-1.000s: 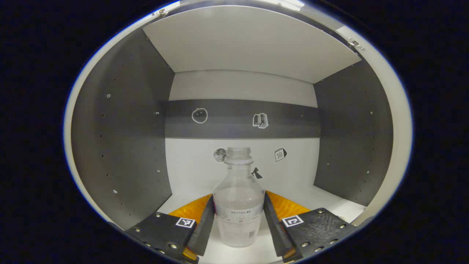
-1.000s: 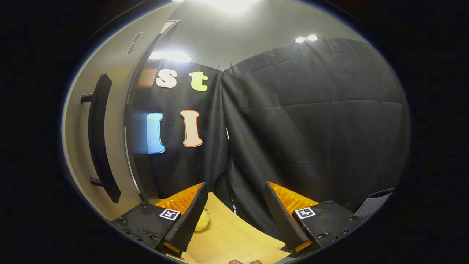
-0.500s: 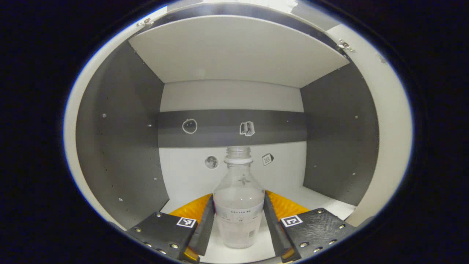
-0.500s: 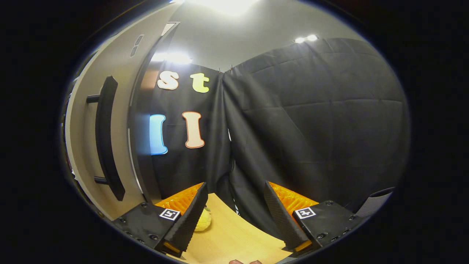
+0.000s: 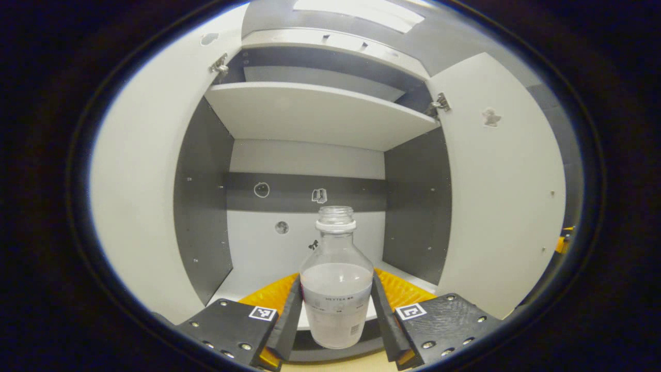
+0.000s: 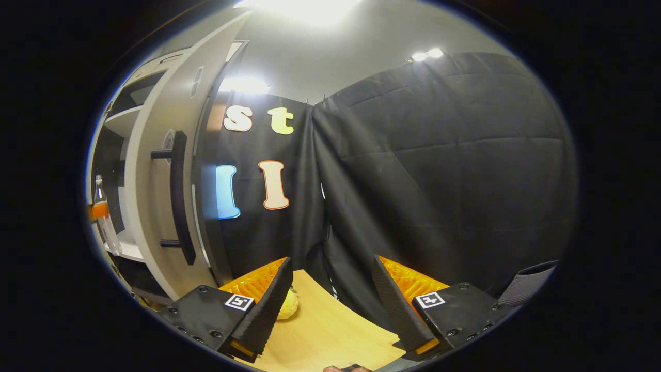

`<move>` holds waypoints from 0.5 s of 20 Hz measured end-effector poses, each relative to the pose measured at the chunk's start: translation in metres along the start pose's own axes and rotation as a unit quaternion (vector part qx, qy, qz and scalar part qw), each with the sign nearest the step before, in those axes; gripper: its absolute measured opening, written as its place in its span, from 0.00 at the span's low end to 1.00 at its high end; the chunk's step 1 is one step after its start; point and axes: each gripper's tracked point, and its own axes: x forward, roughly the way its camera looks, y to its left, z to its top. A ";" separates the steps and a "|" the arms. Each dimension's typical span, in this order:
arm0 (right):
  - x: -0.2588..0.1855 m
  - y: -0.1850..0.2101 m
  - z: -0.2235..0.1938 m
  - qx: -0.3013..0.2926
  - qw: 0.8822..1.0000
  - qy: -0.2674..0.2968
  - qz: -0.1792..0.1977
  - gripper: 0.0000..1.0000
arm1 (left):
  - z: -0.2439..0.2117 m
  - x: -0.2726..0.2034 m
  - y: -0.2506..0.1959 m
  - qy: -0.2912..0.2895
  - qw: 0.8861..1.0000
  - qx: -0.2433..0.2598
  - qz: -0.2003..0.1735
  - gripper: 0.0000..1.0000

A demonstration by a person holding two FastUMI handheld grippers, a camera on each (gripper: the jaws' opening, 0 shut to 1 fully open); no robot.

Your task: Grasp the bottle in the cabinet with the left hand and place it on the coaster, then close the right door with the right hand and the left door with the left hand.

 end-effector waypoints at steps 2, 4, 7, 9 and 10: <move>-0.011 0.001 0.005 0.003 1.000 -0.006 0.004 0.98 | -0.012 -0.031 -0.011 0.005 1.000 0.008 -0.017 0.68; -0.021 0.001 0.009 0.005 1.000 -0.015 0.005 0.98 | -0.026 -0.057 -0.023 0.012 0.999 0.018 -0.034 0.68; -0.036 0.005 0.013 0.017 1.000 -0.024 0.001 0.98 | -0.058 -0.091 -0.041 0.024 0.997 0.018 -0.071 0.68; -0.046 0.009 0.017 0.023 0.999 -0.035 0.001 0.98 | -0.087 -0.114 -0.052 0.039 0.995 0.030 -0.091 0.69; -0.050 0.009 0.018 0.021 0.999 -0.039 0.001 0.98 | -0.101 -0.125 -0.058 0.045 0.993 0.032 -0.102 0.69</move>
